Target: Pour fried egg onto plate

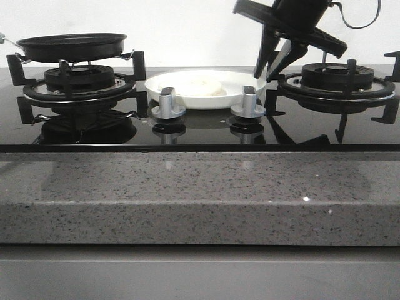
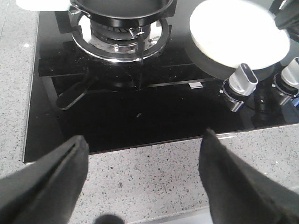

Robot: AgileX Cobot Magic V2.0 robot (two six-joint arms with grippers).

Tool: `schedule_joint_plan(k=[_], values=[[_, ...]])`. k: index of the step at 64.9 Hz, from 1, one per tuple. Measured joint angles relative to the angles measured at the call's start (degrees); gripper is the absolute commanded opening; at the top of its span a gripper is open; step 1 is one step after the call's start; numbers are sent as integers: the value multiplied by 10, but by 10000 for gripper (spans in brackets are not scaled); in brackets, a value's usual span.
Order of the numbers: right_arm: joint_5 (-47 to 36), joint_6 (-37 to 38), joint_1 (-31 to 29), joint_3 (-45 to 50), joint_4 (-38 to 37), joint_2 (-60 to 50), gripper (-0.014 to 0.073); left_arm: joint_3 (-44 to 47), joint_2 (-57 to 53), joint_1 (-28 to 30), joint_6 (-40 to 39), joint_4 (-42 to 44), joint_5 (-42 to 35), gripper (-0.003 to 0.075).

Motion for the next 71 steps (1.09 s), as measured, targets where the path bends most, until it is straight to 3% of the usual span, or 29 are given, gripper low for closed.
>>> schedule_joint_plan(k=[5, 18, 40, 55, 71], values=[[-1, 0, 0, 0, 1, 0, 353, 0, 0, 0, 0, 0, 0, 490], [39, -33, 0, 0, 5, -22, 293, 0, 0, 0, 0, 0, 0, 490], [97, -141, 0, 28, -7, -166, 244, 0, 0, 0, 0, 0, 0, 490], [33, -211, 0, 218, -34, -351, 244, 0, 0, 0, 0, 0, 0, 490], [-59, -221, 0, 437, -53, -562, 244, 0, 0, 0, 0, 0, 0, 490]])
